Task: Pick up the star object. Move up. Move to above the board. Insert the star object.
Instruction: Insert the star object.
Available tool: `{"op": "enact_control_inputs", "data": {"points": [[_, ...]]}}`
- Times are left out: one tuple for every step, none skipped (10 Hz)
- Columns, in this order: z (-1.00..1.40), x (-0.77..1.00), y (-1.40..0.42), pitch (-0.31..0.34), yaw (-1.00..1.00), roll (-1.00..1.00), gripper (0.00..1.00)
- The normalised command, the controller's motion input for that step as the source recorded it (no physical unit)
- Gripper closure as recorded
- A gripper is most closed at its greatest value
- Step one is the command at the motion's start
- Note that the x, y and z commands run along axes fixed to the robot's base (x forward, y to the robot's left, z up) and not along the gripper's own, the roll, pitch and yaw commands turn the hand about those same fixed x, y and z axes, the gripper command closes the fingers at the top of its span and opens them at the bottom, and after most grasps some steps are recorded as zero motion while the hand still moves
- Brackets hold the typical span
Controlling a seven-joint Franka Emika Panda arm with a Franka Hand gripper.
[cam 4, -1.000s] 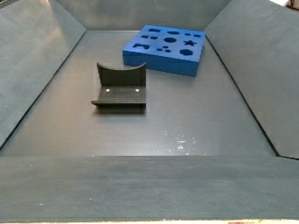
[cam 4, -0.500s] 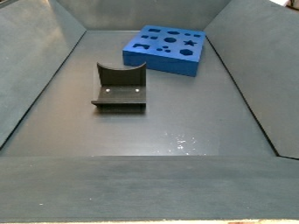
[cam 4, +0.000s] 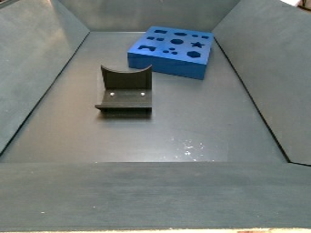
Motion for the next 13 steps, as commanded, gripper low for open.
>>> {"op": "enact_control_inputs", "data": {"points": [[-0.74,-0.02,0.0,0.103,0.99,-0.07,1.0],[-0.75,-0.08,0.01,0.089,0.96,-0.11,1.0],[-0.77,-0.05,0.0,0.066,0.91,-0.07,1.0],[-0.82,-0.06,-0.01,0.003,0.77,-0.13,1.0],[-0.55,0.0,0.0,0.014,0.39,-0.25,1.0],[0.0,0.06,0.0,0.0,0.0,0.0,1.0],[-0.53,0.0,0.22,0.0,-0.6,-0.3,1.0],[-0.56,-0.41,0.02,-0.171,-0.74,-0.18,1.0],[0.0,0.0,0.04,0.0,-0.01,-0.09,1.0],[-0.31,-0.22,0.0,-0.023,0.0,0.0,1.0],[-0.77,-0.59,0.12,-0.134,-0.13,-0.21,1.0],[-0.22,-0.13,0.0,-0.023,0.0,-0.07,1.0],[-0.11,-0.01,0.0,0.0,0.0,0.0,1.0]]}}
